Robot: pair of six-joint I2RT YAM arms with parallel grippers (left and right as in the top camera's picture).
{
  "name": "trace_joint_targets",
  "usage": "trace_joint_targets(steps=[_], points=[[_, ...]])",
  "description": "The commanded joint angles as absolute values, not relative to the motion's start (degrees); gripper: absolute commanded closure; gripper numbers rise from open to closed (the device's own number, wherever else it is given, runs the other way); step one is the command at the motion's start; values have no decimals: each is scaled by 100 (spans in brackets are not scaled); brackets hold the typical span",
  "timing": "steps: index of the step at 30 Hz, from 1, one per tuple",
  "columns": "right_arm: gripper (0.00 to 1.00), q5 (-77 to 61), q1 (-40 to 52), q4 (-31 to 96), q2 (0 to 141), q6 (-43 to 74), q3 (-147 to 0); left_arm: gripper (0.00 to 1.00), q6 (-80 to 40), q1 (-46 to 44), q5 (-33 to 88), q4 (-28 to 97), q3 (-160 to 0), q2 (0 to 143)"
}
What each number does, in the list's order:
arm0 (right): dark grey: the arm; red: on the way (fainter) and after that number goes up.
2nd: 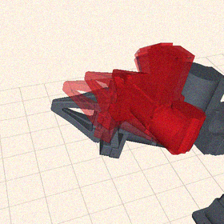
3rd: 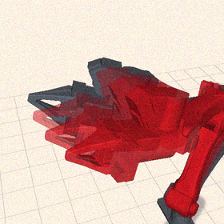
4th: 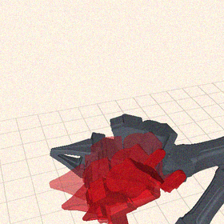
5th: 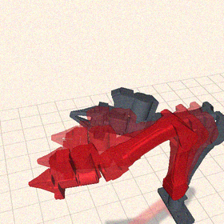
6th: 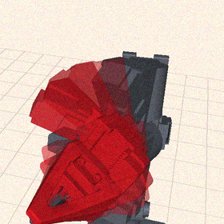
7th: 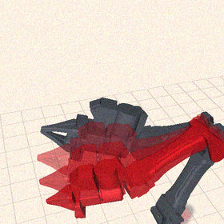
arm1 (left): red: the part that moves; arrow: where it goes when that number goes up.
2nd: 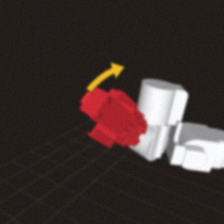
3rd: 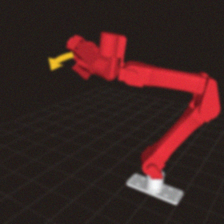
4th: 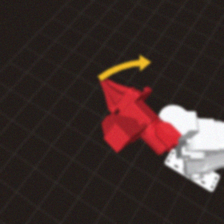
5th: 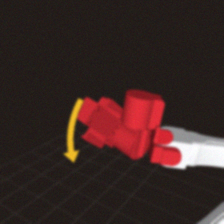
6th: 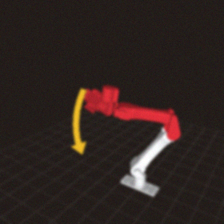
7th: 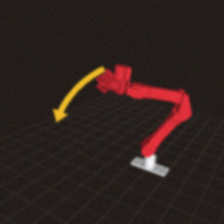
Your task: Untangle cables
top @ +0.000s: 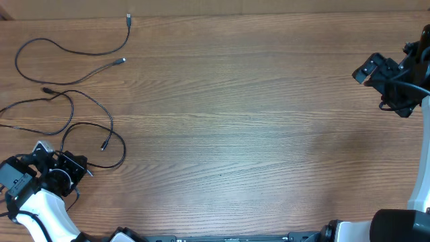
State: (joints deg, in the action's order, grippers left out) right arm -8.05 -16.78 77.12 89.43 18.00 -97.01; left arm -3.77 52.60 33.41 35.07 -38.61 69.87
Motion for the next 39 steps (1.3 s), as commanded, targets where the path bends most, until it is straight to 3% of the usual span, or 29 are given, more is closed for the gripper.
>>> trace_joint_targets(steps=[1, 6, 11, 15, 17, 20, 24, 25, 28, 31, 34, 37, 39], points=[[0, -770, -1680, 7682, 8952, 1778, -9749, 96, 54, 5271, 3540, 3422, -3824, 6973], [0, -770, -1680, 7682, 8952, 1778, -9747, 96, 346, 5271, 4313, 2921, -3557, 6973], [0, -770, -1680, 7682, 8952, 1778, -9747, 96, 390, 5271, 4300, 2862, -3474, 6976], [0, -770, -1680, 7682, 8952, 1778, -9747, 96, -261, 5288, 3398, 2871, -3474, 6976], [0, -770, -1680, 7682, 8952, 1778, -9747, 84, -1245, 5288, 2244, 2974, -3474, 6976], [0, -770, -1680, 7682, 8952, 1778, -9747, 54, -2508, 5288, 985, 3166, -3474, 6976], [0, -770, -1680, 7682, 8952, 1778, -9747, 11, -2585, 5286, 897, 3094, -3476, 6976], [0, -770, -1680, 7682, 8952, 1778, -9747, 9, -2593, 5286, 985, 3055, -3476, 6973], [0, -770, -1680, 7682, 8952, 1778, -9747, 18, -2290, 5286, 1855, 2858, -3500, 6973], [0, -770, -1680, 7682, 8952, 1778, -9747, 20, -1643, 5282, 4233, 2228, -3586, 6973], [0, -768, -1680, 7682, 8952, 1778, -9747, 22, -1702, 5229, 5531, 1472, -3586, 6973], [0, -770, -1680, 7682, 8952, 1778, -9747, 20, -1997, 4998, 5714, 969, -3586, 6973], [0, -770, -1680, 7682, 8952, 1778, -9747, 18, -1994, 4665, 5122, 985, -3583, 6973]])
